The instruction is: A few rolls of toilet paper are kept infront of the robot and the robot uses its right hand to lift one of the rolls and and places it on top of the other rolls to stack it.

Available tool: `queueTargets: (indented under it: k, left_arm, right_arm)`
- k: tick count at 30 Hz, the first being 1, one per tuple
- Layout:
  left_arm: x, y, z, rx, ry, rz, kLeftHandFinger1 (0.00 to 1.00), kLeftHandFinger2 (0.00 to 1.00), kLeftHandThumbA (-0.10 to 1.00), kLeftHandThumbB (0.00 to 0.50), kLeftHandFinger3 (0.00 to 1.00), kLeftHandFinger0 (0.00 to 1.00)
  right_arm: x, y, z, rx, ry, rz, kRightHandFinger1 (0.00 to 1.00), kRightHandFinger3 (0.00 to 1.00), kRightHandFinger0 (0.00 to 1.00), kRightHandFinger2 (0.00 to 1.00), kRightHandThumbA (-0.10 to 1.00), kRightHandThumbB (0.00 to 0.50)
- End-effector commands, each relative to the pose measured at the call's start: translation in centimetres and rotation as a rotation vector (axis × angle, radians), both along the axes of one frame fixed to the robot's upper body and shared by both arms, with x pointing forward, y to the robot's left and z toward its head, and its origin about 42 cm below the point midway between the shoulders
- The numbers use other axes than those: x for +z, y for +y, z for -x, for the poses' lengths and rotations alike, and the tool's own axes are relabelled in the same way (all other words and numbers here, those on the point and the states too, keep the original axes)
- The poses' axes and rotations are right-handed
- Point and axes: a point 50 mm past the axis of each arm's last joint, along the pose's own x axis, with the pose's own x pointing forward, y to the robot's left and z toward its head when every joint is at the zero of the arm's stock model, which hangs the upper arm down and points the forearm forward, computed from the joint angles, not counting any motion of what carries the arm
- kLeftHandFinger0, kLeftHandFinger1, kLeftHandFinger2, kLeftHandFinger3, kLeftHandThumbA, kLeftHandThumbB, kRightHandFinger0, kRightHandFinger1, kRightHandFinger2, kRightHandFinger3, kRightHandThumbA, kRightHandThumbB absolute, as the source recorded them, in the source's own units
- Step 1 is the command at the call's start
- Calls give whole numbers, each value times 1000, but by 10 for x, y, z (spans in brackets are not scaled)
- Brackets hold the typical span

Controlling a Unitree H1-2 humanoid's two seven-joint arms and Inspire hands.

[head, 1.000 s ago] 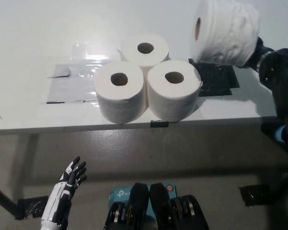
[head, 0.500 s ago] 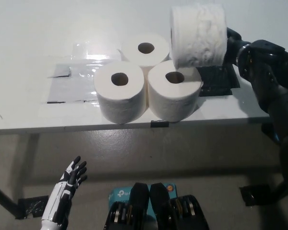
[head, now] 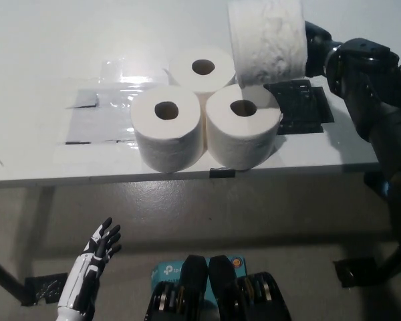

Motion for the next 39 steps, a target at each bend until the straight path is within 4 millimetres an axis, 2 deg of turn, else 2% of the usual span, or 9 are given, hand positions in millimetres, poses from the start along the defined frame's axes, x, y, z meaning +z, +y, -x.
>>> queueTargets:
  k: [1, 5, 9, 12, 15, 20, 26, 36, 39]
  left_arm:
    - [13, 1, -4, -15, -53, -15, 1000, 1000, 915, 143, 1000, 1000]
    - [13, 2, -5, -20, -54, -15, 1000, 1000, 917, 148, 1000, 1000]
    - [14, 2, -5, -22, -64, -20, 1000, 1000, 916, 132, 1000, 1000]
    - [14, 2, -5, -16, -68, -32, 1000, 1000, 917, 125, 1000, 1000]
    - [14, 2, -6, -25, -67, -19, 1000, 1000, 914, 115, 1000, 1000]
    - [16, 2, -7, -19, -71, -34, 1000, 1000, 917, 120, 1000, 1000]
    - [17, 2, -8, -23, -64, -34, 1000, 1000, 923, 126, 1000, 1000]
    - [19, 2, -10, -26, -68, -50, 1000, 1000, 936, 131, 1000, 1000]
    - [20, 1, -11, -29, -69, -51, 1000, 1000, 933, 136, 1000, 1000]
  right_arm:
    - [64, 16, -7, 17, -159, 71, 0, 34, 0, 0, 721, 105]
    - [68, 20, -7, 33, -180, 120, 0, 132, 0, 0, 728, 68]
    - [70, 25, -7, 66, -211, 226, 0, 84, 0, 0, 798, 52]
    - [70, 31, -6, 72, -229, 272, 0, 159, 0, 29, 758, 58]
    - [68, 34, -6, 84, -240, 307, 0, 119, 0, 31, 725, 30]
    - [62, 36, -6, 109, -245, 316, 0, 81, 0, 37, 707, 53]
    - [62, 41, -6, 107, -230, 324, 0, 316, 0, 215, 650, 61]
    - [68, 49, -5, 140, -296, 476, 2, 217, 0, 269, 757, 30]
    - [72, 51, -5, 153, -323, 492, 114, 359, 0, 411, 752, 28]
